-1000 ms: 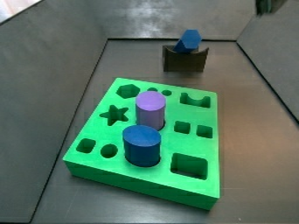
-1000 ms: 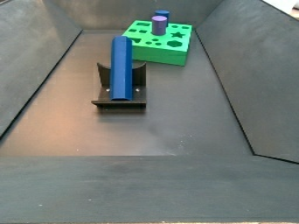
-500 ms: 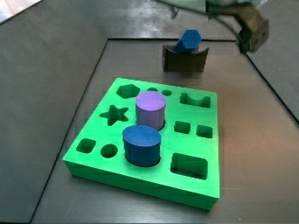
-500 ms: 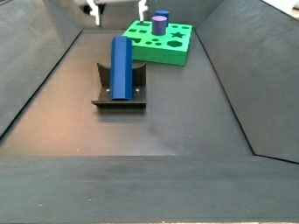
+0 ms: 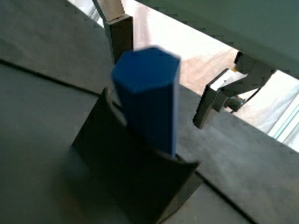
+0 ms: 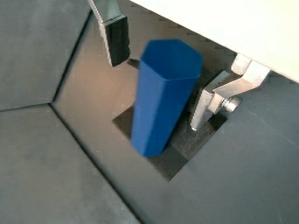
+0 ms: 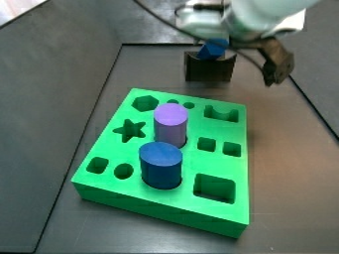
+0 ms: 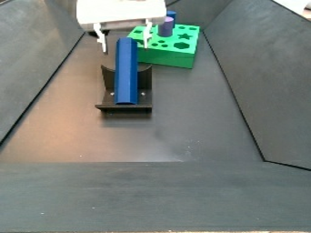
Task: Pick up the hexagon object. Move up. Place the hexagon object on the fixture. Regrasp the hexagon object. Move to above the board. Insert the hexagon object.
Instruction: Regrasp the hexagon object, then move to above the board.
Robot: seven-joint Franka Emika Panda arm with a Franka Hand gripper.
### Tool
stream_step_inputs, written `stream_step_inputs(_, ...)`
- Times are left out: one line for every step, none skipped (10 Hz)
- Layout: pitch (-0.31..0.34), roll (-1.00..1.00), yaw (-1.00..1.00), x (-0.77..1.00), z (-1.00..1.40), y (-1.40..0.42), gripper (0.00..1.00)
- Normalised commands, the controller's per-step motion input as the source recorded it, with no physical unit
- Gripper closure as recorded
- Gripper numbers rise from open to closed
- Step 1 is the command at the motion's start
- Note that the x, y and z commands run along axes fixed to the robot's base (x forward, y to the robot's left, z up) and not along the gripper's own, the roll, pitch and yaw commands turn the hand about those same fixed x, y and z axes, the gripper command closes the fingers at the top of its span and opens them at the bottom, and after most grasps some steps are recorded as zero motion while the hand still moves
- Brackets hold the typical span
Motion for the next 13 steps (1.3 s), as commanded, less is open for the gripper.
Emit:
stream_step_inputs(-0.029,0.07,0.04,0.1,-0.42,-0.02,0.0)
stream_step_inputs(-0.027,0.07,0.03,0.09,-0.28,-0.02,0.0)
stream_step_inputs(0.0,0.0,0.0,0.0,0.0,0.0,1.0)
stream_step_inputs(0.304,0.02,0.07,0.14,1.0,-0.12,1.0)
stream_step_inputs(0.302,0.01,0.09,0.14,1.0,-0.12,1.0)
stream_step_inputs(0.298,0.01,0.12,0.14,1.0,-0.12,1.0)
stream_step_inputs(0.257,-0.01,0.18,0.13,1.0,-0.11,1.0)
stream_step_inputs(0.208,-0.02,0.22,0.12,1.0,-0.11,1.0)
stream_step_inputs(0.146,-0.02,0.24,0.12,1.0,-0.1,1.0)
stream_step_inputs(0.117,-0.03,0.24,0.11,1.0,-0.1,1.0)
stream_step_inputs(0.06,-0.02,0.22,0.1,1.0,-0.09,1.0)
stream_step_inputs(0.021,-0.02,0.2,0.1,1.0,-0.08,1.0)
stream_step_inputs(-0.013,-0.01,0.16,0.09,1.0,-0.07,1.0)
